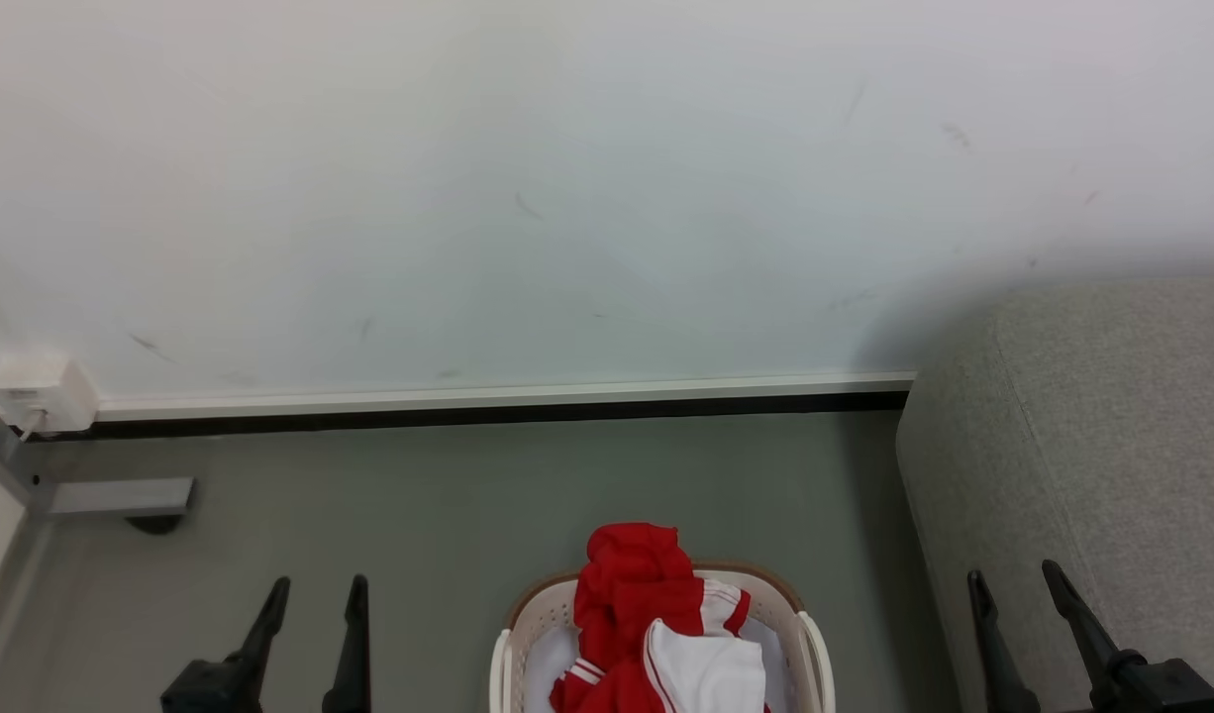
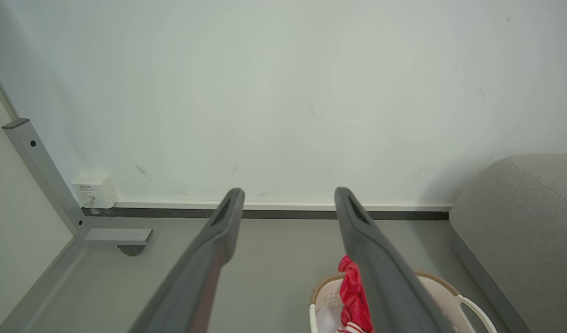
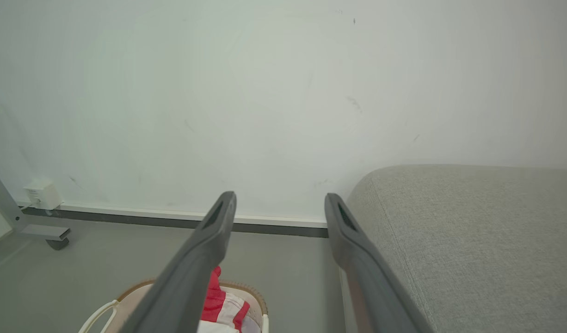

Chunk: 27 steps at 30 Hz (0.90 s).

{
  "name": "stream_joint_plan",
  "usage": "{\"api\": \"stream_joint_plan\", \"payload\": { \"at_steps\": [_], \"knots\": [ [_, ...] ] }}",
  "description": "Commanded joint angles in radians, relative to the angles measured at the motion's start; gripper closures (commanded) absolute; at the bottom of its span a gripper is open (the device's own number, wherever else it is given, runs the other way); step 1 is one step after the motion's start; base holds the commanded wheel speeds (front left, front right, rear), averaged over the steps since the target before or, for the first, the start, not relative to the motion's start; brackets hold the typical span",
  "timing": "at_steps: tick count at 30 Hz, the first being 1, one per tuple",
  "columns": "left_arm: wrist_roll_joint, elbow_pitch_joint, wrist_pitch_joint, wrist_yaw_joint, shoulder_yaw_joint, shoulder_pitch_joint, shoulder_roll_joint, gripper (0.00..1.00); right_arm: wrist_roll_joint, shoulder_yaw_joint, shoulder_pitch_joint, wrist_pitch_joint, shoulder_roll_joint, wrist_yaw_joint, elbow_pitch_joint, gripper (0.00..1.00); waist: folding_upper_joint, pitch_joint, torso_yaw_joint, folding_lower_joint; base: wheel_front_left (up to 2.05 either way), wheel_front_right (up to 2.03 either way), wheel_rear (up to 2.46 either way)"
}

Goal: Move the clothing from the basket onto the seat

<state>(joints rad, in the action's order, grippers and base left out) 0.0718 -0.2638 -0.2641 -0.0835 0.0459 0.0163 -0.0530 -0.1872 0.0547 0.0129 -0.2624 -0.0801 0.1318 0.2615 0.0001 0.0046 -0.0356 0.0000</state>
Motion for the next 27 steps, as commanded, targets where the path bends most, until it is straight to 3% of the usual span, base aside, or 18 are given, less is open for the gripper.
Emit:
{"api": "stream_joint_plan", "payload": {
  "at_steps": [1,10,17,22,27],
  "knots": [
    [-0.007,-0.002,-0.001,-0.005,-0.004,0.015,-0.002,0.00,-0.011,0.001,0.008,-0.004,-0.004,-0.002,0.001,0.00,-0.0001,0.009,-0.015,0.0000,0.00,0.00,0.00],
    [-0.016,-0.003,-0.001,-0.014,-0.028,0.074,-0.001,0.00,-0.010,0.013,0.050,-0.004,0.002,-0.002,-0.027,0.00,-0.0001,0.072,-0.114,0.0000,0.00,0.00,0.00],
    [-0.041,-0.047,-0.001,-0.028,-0.078,0.180,-0.005,0.00,-0.010,0.016,0.099,-0.004,0.014,-0.002,-0.087,0.00,-0.0001,0.197,-0.192,0.0000,0.00,0.00,0.00],
    [-0.079,-0.158,-0.001,-0.037,-0.159,0.310,-0.018,0.00,-0.018,0.018,0.155,-0.003,0.022,-0.002,-0.122,0.00,-0.0001,0.316,-0.221,0.0000,0.00,0.00,0.00],
    [-0.112,-0.303,0.065,-0.044,-0.260,0.471,-0.015,0.00,-0.020,0.004,0.213,-0.002,0.027,-0.002,-0.159,0.00,-0.0001,0.441,-0.227,0.0000,0.00,0.00,0.00]
  ]
}}
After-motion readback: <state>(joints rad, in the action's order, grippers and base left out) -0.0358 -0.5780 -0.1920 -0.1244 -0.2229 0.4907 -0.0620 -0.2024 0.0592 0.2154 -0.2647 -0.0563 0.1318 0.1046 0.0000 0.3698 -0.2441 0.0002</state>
